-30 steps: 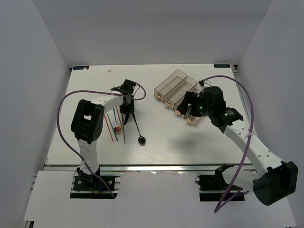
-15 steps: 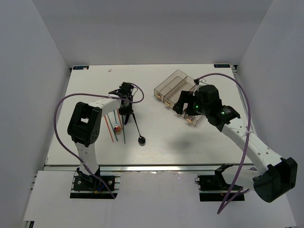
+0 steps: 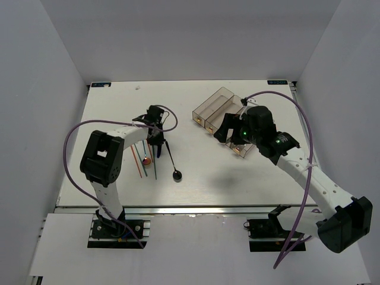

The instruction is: Sort the eating utensils into containers

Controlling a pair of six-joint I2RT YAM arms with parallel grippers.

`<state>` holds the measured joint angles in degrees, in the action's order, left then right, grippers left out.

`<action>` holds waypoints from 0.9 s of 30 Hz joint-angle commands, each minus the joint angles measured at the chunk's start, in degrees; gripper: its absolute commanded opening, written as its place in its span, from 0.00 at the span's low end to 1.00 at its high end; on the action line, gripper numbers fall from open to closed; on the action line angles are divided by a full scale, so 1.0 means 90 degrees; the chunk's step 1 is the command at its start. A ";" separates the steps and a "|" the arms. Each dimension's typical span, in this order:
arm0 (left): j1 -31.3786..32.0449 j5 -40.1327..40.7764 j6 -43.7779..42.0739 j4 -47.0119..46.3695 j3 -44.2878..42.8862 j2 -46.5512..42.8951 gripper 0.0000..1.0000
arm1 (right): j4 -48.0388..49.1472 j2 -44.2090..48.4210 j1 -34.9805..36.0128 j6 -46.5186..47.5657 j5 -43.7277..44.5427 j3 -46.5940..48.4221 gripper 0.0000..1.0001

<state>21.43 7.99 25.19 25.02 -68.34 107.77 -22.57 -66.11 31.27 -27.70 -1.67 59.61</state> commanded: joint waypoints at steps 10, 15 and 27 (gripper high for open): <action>0.0197 -0.0741 0.0033 0.0082 0.0122 -0.1436 0.00 | 0.0056 0.0314 0.0032 0.0041 0.0654 0.0261 0.89; 0.0479 -0.1190 -0.0006 -0.0113 -0.0024 -0.1486 0.00 | -0.0041 0.0333 0.0032 0.0051 0.0917 0.0300 0.89; 0.1778 -0.1874 -0.0270 -0.1273 -0.1976 -0.0355 0.00 | -0.1037 0.1660 -0.0369 -0.0233 0.2851 0.0660 0.89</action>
<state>36.40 -5.65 23.81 20.05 -81.76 102.98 -29.21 -55.24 28.34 -29.54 16.62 61.41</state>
